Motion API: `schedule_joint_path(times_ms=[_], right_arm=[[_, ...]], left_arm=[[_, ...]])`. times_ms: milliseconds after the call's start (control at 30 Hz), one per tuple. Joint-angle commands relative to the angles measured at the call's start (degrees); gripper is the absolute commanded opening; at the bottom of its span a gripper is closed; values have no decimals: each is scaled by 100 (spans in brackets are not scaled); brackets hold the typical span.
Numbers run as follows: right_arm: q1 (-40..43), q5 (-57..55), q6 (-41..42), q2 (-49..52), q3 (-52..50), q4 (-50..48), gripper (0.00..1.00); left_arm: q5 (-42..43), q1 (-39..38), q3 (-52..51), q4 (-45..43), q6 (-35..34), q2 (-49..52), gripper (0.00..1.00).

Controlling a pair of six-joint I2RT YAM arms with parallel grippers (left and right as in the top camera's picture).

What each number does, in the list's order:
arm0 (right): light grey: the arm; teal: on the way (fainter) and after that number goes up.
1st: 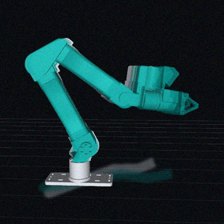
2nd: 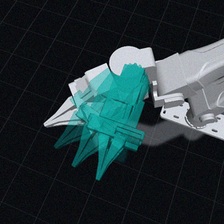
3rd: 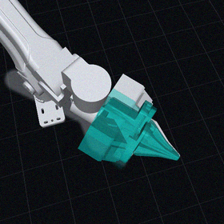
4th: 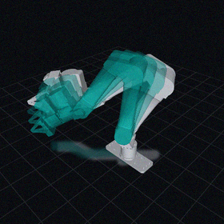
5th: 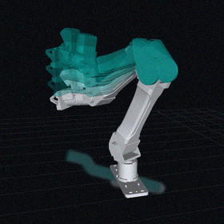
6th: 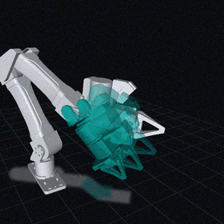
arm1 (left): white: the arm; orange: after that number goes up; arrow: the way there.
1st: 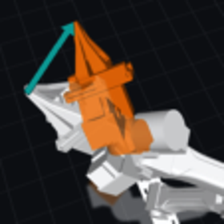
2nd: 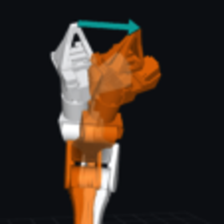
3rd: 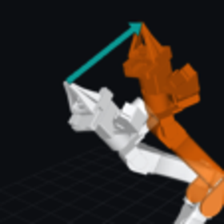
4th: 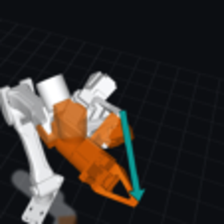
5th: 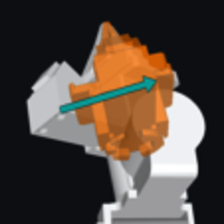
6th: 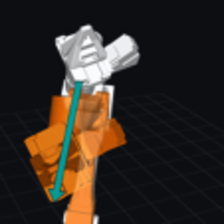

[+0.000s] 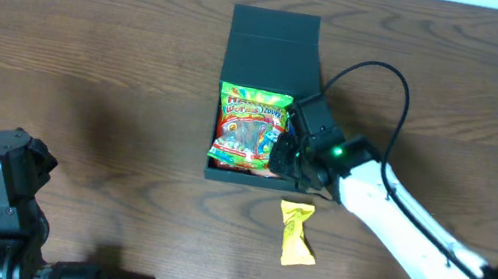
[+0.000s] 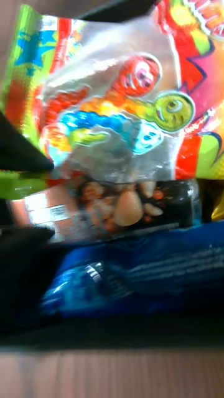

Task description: Pack container

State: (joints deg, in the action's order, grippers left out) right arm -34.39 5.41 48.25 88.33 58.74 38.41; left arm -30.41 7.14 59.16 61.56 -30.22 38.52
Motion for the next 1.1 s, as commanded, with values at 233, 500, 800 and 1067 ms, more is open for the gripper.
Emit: schedule_joint_path(times_ms=[233,500,800,1067], right_arm=[[-570,96,-584,-1012,42,-35,1],[-933,1266,-1193,308,42,-1453,1],[-1073,1349,-1366,529,42,-2000,1],[-1128,1246,-1473,1084,42,-2238,2]], left_arm=[[-61,39,59,20,-68,-9,95],[-61,39,59,20,-68,-9,95],[-61,39,59,20,-68,-9,95],[-61,39,59,20,-68,-9,95]])
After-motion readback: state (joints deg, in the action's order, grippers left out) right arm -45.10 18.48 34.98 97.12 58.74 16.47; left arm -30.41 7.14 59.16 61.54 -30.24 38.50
